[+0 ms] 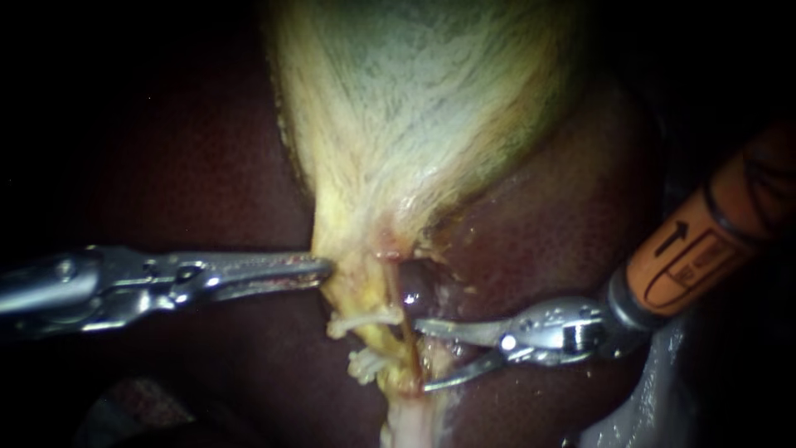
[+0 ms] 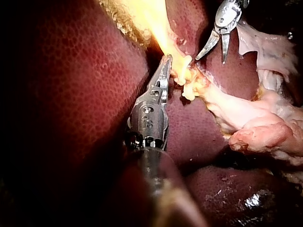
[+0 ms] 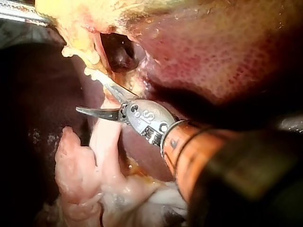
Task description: Go to the cutting position left tube
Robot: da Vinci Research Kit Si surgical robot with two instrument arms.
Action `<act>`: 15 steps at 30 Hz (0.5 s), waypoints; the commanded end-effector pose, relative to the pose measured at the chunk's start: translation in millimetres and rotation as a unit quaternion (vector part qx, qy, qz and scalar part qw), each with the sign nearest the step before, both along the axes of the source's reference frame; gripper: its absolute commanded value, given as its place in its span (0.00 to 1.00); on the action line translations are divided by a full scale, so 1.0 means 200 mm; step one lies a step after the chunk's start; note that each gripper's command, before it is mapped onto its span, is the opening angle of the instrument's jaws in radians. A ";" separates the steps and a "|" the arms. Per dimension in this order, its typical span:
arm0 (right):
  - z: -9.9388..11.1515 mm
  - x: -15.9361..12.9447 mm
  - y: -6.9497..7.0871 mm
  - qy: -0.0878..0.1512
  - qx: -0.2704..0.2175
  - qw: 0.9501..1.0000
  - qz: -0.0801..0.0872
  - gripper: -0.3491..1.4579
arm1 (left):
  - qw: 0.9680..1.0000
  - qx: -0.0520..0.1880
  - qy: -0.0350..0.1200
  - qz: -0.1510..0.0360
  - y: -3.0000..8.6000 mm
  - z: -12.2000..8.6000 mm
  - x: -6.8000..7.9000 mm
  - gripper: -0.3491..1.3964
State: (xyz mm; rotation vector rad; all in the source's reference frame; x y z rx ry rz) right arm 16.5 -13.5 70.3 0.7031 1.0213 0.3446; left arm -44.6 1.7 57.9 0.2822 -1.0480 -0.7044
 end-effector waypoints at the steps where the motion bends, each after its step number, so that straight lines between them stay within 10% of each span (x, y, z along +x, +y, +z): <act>1: 0.001 0.002 -0.001 -0.001 0.004 1.000 -0.006 0.94 | 1.000 0.000 0.000 -0.001 0.000 -0.001 0.000 0.11; 15: 0.010 0.008 0.002 -0.015 0.002 1.000 -0.020 0.90 | 1.000 0.002 0.001 -0.006 -0.008 -0.013 0.001 0.12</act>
